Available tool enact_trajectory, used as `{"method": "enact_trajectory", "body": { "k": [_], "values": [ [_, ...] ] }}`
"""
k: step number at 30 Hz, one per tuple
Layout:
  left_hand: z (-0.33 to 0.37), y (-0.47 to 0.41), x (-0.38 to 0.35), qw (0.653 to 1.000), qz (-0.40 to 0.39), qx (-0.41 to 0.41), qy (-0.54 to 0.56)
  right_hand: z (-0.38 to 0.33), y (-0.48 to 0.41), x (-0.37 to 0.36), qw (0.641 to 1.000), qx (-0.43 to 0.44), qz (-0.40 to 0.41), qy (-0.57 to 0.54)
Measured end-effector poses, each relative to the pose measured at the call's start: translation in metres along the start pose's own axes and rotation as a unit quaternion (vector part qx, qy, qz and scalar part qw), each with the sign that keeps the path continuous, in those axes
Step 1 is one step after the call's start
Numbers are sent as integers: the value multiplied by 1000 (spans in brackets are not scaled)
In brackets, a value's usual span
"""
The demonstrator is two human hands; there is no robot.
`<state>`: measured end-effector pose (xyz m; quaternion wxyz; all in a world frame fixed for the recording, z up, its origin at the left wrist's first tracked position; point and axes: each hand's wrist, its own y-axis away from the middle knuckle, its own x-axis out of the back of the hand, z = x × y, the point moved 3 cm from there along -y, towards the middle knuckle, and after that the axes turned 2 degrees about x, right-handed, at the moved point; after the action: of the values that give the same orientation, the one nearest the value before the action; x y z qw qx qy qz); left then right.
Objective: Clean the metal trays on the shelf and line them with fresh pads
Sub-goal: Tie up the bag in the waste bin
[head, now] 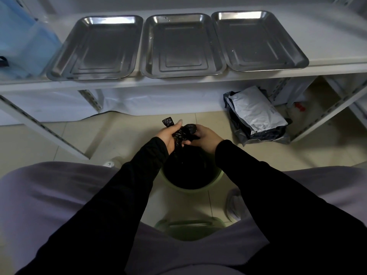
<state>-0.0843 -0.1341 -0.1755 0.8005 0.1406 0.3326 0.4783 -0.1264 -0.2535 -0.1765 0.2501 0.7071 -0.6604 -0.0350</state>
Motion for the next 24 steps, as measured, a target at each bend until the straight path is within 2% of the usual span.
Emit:
{"method": "enact_trajectory", "body": {
  "k": [4,7,12,17,24],
  "values": [
    [-3,-3,2,998,2,-21,-57,-6,2,1,997,2,13,77],
    [-5,-8,8,987,-11,-53,-152,-2,0,1,995,-32,2,99],
    [-2,-8,6,934,11,-84,-348,7,-4,0,995,-74,27,56],
    [1,-5,5,892,69,-88,-437,12,-1,3,994,-81,37,-68],
    [-1,-8,7,828,114,-69,-545,15,-2,2,998,-32,53,11]
  ]
}}
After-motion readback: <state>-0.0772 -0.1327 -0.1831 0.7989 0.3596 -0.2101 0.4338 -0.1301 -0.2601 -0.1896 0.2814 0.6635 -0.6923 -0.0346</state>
